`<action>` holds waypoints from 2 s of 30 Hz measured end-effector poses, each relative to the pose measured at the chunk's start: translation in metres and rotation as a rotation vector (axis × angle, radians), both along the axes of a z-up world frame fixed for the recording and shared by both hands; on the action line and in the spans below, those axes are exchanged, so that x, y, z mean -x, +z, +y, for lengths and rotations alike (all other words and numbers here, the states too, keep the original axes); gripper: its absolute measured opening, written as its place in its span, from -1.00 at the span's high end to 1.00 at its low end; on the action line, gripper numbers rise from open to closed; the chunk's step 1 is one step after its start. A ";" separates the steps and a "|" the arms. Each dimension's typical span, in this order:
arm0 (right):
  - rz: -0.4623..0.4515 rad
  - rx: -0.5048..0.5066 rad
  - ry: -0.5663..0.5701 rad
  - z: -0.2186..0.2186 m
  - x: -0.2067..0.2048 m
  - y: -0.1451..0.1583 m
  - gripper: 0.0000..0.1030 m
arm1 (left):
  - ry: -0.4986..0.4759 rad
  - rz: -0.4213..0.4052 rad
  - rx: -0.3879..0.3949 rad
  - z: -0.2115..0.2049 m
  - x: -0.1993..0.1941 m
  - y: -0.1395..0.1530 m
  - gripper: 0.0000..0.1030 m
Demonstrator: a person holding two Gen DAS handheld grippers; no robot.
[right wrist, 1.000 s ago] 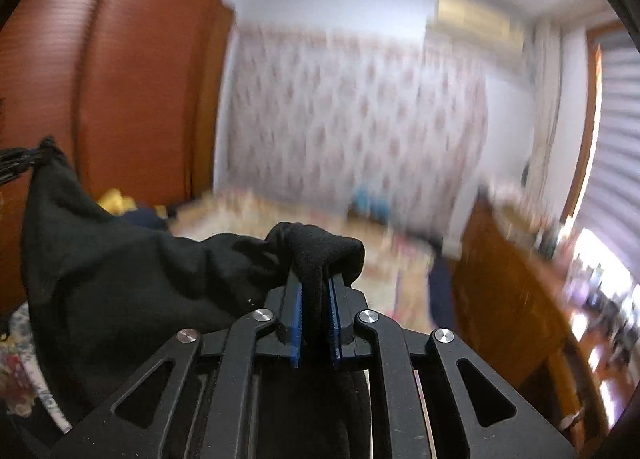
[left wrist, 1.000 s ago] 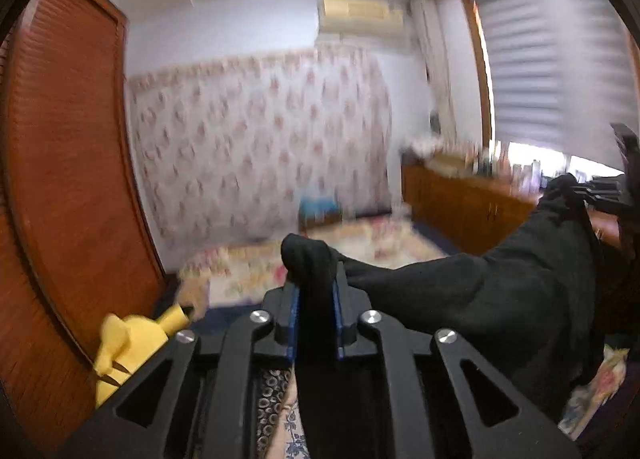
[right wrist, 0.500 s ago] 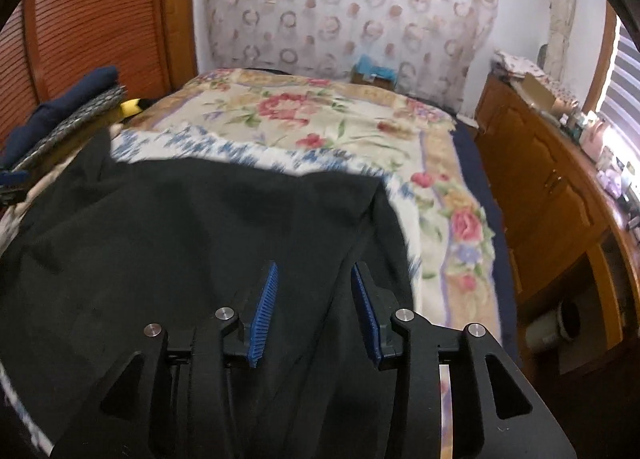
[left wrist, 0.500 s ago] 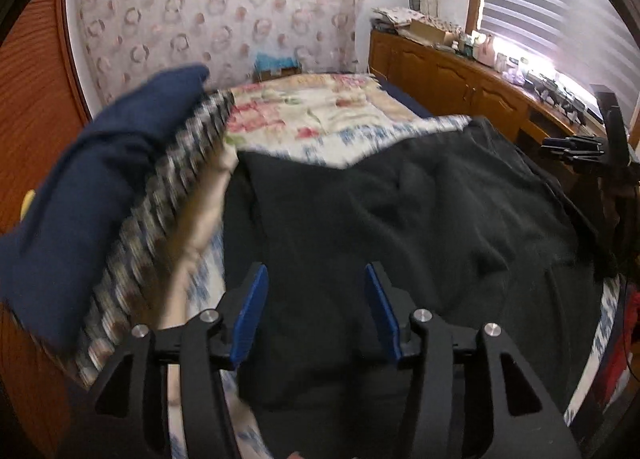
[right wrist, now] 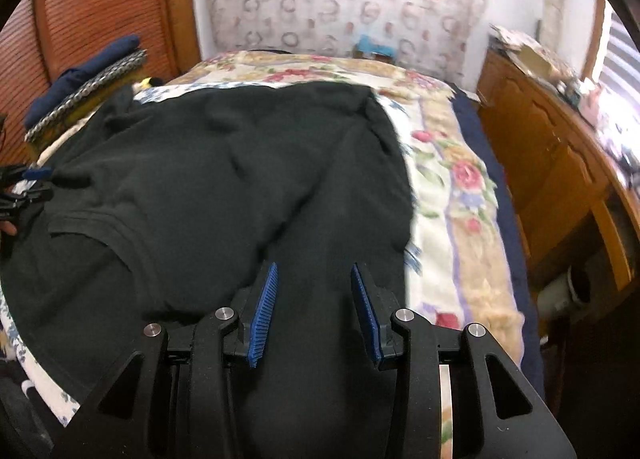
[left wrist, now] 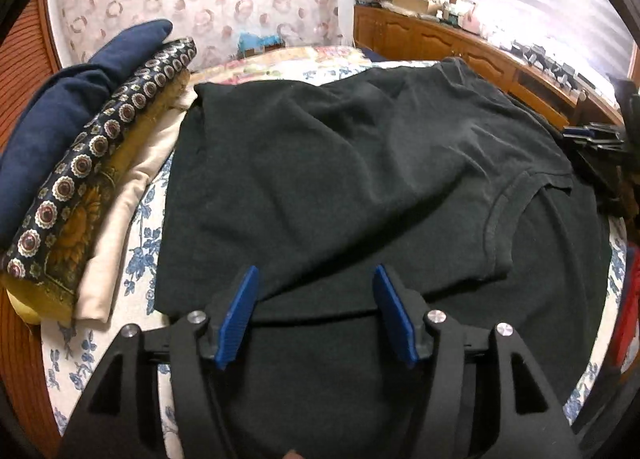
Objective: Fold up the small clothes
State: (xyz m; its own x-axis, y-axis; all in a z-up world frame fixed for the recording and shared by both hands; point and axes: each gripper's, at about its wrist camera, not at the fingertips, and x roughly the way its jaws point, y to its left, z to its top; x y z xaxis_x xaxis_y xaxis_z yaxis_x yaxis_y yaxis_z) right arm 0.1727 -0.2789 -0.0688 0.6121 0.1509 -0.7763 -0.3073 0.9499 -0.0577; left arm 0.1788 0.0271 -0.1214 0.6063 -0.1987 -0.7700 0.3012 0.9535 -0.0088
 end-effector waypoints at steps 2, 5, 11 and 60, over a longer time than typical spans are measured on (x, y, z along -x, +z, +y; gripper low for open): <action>-0.007 0.007 -0.031 -0.013 0.010 -0.002 0.26 | 0.001 -0.001 0.004 0.004 0.001 0.001 -0.19; 0.001 -0.020 -0.069 -0.033 0.025 -0.005 0.26 | 0.001 -0.001 0.004 0.008 0.000 0.002 -0.19; 0.015 -0.059 -0.107 -0.058 0.050 -0.008 0.26 | 0.005 -0.003 0.001 0.011 -0.001 0.002 -0.20; -0.096 -0.079 0.022 0.026 0.065 -0.020 0.18 | 0.115 -0.004 0.114 0.067 0.127 0.002 0.81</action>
